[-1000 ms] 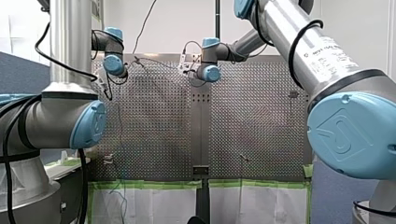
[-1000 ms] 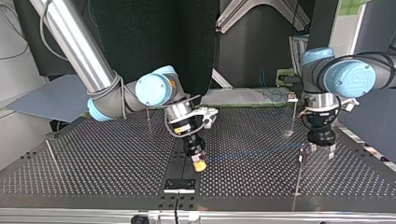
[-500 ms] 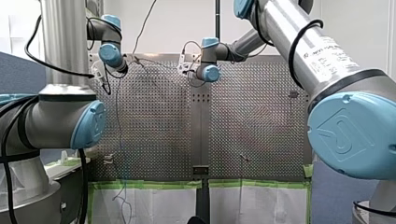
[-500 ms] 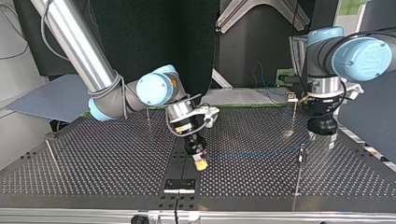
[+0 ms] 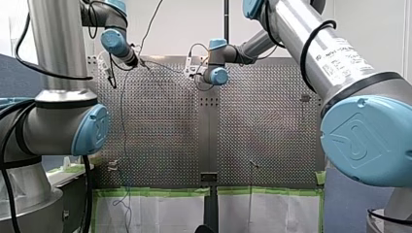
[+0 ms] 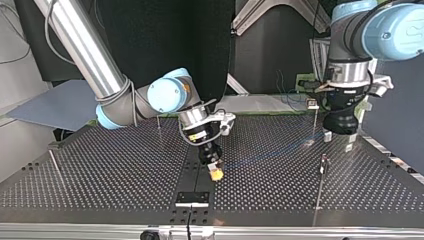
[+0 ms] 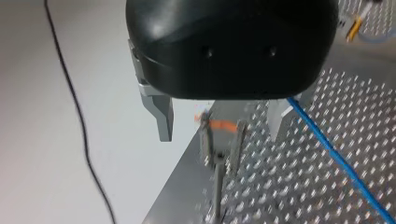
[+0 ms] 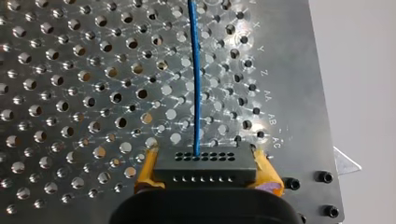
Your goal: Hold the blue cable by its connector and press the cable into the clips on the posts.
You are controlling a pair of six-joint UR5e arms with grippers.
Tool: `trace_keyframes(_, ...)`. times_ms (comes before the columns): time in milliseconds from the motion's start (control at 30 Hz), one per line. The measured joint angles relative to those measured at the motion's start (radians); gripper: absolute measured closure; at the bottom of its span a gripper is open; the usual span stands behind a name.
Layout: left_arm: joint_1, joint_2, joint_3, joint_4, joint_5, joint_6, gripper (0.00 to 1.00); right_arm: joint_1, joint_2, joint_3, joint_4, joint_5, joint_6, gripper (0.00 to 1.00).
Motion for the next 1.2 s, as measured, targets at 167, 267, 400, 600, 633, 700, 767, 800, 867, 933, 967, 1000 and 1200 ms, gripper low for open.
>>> trace_keyframes(167, -0.016, -0.006, 0.001, -0.044, 0.013, 0.018, 0.01, 0.002, 0.0, 0.0, 0.011, 0.0, -0.004, 1.0)
trace_keyframes(267, -0.023, -0.022, 0.004, -0.069, 0.012, 0.034, 0.01, 0.003, 0.0, 0.0, 0.015, 0.001, -0.006, 1.0)
trace_keyframes(400, -0.027, -0.039, 0.016, -0.093, -0.006, 0.064, 0.01, 0.003, 0.0, 0.0, 0.016, 0.001, -0.008, 1.0)
trace_keyframes(600, -0.023, -0.013, 0.025, -0.084, -0.043, 0.107, 0.01, 0.002, 0.0, 0.0, 0.015, 0.003, -0.009, 1.0)
trace_keyframes(633, -0.024, -0.009, 0.026, -0.079, -0.044, 0.111, 0.01, 0.002, 0.0, 0.0, 0.015, 0.003, -0.009, 1.0)
trace_keyframes(700, -0.025, -0.002, 0.027, -0.066, -0.039, 0.121, 0.01, 0.002, 0.0, 0.0, 0.016, 0.003, -0.009, 1.0)
trace_keyframes(767, -0.025, 0.003, 0.027, -0.054, -0.035, 0.131, 0.01, 0.002, 0.0, 0.0, 0.016, 0.003, -0.009, 1.0)
trace_keyframes(800, -0.025, 0.005, 0.027, -0.048, -0.034, 0.138, 0.01, 0.002, 0.0, 0.0, 0.016, 0.003, -0.009, 1.0)
trace_keyframes(867, -0.026, 0.007, 0.028, -0.044, -0.032, 0.15, 0.01, 0.002, 0.0, 0.0, 0.017, 0.004, -0.009, 1.0)
trace_keyframes(933, -0.026, 0.008, 0.028, -0.042, -0.031, 0.168, 0.01, 0.003, 0.0, 0.0, 0.017, 0.004, -0.009, 1.0)
trace_keyframes(967, -0.026, 0.007, 0.028, -0.042, -0.031, 0.176, 0.01, 0.003, 0.0, 0.0, 0.017, 0.005, -0.009, 1.0)
trace_keyframes(1000, -0.026, 0.007, 0.028, -0.042, -0.031, 0.186, 0.01, 0.003, 0.0, 0.0, 0.017, 0.005, -0.008, 1.0)
trace_keyframes(1200, -0.028, 0.003, 0.028, -0.043, -0.031, 0.214, 0.01, 0.003, 0.0, 0.0, 0.016, 0.006, -0.007, 1.0)
